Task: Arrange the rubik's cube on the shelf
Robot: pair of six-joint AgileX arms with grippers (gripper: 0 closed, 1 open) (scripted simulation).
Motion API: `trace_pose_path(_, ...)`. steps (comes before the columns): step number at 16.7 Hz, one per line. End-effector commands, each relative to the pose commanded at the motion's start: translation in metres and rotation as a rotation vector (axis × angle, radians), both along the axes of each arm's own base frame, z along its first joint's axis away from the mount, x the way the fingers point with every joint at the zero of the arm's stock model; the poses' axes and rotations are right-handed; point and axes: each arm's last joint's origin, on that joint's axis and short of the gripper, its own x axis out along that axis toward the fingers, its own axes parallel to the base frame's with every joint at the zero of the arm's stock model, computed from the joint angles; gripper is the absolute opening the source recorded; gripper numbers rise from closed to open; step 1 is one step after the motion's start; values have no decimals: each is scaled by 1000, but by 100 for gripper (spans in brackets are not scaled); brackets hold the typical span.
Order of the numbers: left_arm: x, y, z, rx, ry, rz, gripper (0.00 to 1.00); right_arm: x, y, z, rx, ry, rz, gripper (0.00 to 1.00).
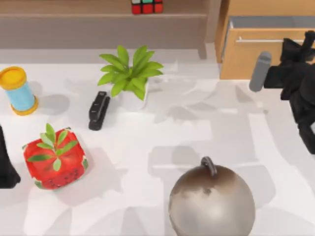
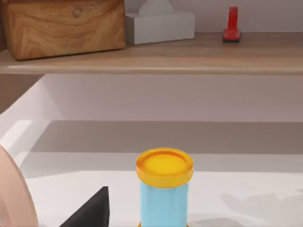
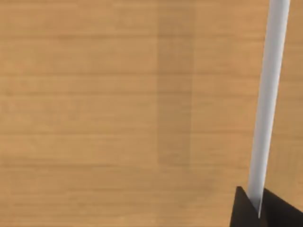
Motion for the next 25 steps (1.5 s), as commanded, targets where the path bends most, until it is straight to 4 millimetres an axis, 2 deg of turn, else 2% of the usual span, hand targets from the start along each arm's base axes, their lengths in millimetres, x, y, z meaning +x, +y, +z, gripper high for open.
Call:
trace_pose_path(11,0,0,0,0,0,0,100,55,-1,-4,-4,16,1,0)
trace_pose_path(17,0,0,0,0,0,0,100,60,-1,-3,-3,12,2,0)
trace_pose_path(25,0,0,0,0,0,0,100,60,-1,-3,-3,12,2,60)
